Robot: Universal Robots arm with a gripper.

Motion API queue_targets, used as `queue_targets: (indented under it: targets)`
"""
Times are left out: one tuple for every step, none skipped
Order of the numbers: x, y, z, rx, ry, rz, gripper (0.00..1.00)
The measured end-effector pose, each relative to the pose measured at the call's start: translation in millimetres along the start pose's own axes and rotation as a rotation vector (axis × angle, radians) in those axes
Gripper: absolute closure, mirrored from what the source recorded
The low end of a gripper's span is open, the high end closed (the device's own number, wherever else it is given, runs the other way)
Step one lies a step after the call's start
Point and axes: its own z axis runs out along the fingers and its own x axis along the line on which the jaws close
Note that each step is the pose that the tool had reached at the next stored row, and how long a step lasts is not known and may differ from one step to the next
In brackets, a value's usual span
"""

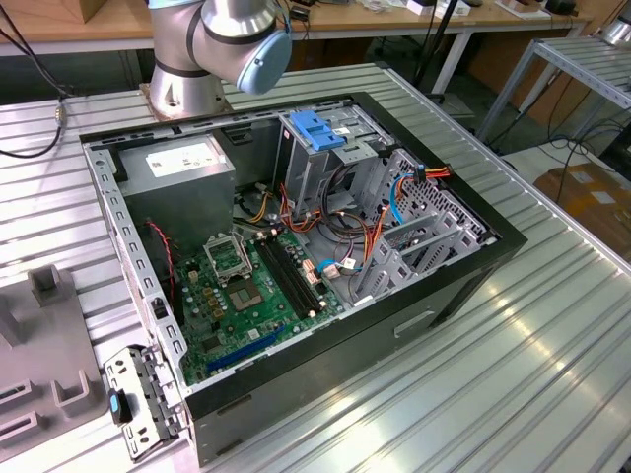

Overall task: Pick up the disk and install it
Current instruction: 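Pick up the disk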

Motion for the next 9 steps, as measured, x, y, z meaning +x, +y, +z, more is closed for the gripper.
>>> queue_targets:
  targets:
    - [-0.3, -0.1, 0.2, 0.0001, -0.0001, 0.000, 0.46]
    - [-0.4, -0.1, 0.2, 0.0001, -0.0001, 0.000, 0.46]
    - [-0.4, -0.1, 0.2, 0.0000, 0.0000, 0.000, 0.46]
    - [-0.4, -0.1, 0.2, -0.0001, 0.0001, 0.000, 0.46]
    - [-0.4, -0.1, 0.4, 0.0000, 0.0000, 0.000, 0.46]
    - [-0.4, -0.1, 0.6, 0.0000, 0.0000, 0.000, 0.46]
    - [-0.4, -0.1, 0.6, 0.0000, 0.0000, 0.000, 0.46]
    - [-0.4, -0.1, 0.6, 0.0001, 0.0000, 0.000, 0.46]
    - [-0.4, -0.1, 0.6, 0.0000, 0.0000, 0.000, 0.46]
